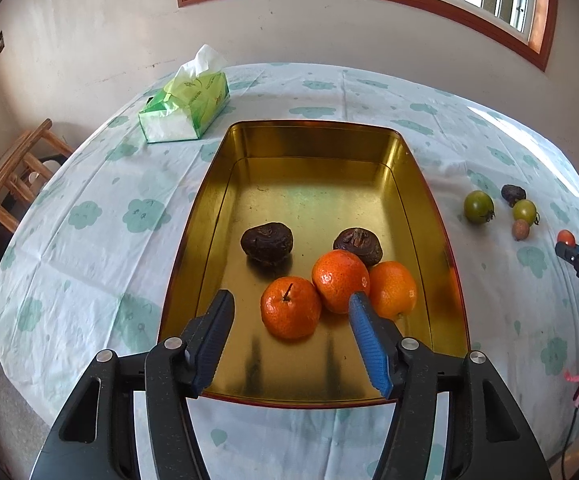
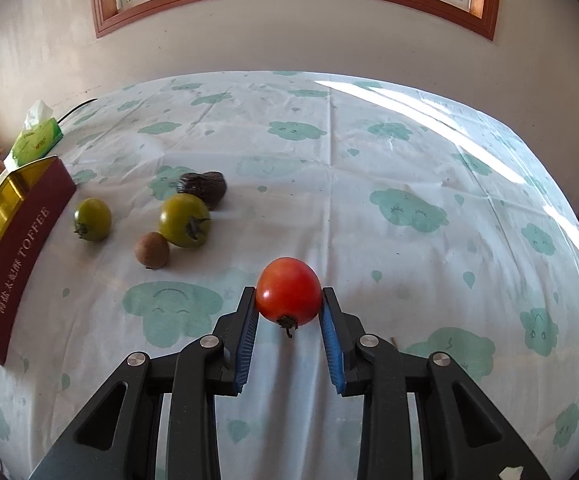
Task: Organize fruits
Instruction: 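Carry the red tomato into the tin tray with the right tool and release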
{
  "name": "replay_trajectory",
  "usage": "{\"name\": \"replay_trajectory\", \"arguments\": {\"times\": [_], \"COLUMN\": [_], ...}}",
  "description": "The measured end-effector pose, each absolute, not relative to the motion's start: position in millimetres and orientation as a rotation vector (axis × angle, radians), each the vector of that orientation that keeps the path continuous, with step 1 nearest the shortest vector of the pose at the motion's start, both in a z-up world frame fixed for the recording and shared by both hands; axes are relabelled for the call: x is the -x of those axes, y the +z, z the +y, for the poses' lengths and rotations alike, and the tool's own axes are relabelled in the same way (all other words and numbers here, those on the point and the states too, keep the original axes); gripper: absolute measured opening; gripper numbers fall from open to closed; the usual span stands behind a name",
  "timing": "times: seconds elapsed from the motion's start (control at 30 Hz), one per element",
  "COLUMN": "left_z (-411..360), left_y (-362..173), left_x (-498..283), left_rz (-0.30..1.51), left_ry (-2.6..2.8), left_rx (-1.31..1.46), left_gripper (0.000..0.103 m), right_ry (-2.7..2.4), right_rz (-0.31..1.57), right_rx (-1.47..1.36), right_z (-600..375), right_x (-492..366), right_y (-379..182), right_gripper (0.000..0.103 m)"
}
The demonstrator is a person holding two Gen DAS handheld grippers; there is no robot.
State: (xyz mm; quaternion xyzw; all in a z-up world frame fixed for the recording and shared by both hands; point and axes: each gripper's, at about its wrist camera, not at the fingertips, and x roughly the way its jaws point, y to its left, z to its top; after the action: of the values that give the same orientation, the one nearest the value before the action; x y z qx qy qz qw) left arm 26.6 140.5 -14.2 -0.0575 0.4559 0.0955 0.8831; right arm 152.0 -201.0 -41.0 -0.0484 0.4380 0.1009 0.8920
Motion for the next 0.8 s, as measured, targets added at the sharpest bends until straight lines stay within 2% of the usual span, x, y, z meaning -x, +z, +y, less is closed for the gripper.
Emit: {"name": "replay_trajectory", "arguments": {"times": [0.4,0.8], "left_z": [168.0,187.4], "left_y": [-5.5,-9.4], "left_x": [-8.5,5.5], "left_rz": [0.927,0.935], "left_ry": [0.259,0.301], "left_rx": [0.180,0.208], "left_gripper": [0.061,0.061], "right_ry": [0.615,0.762], "right_rz": [0.841,0.882], "right_rx": [0.160,0.265], "right_z": [-49.2,41.4], "right_x": [-121.2,-116.4], "right_y": [-1.7,-21.9], "right_gripper": [0.029,0.029]}}
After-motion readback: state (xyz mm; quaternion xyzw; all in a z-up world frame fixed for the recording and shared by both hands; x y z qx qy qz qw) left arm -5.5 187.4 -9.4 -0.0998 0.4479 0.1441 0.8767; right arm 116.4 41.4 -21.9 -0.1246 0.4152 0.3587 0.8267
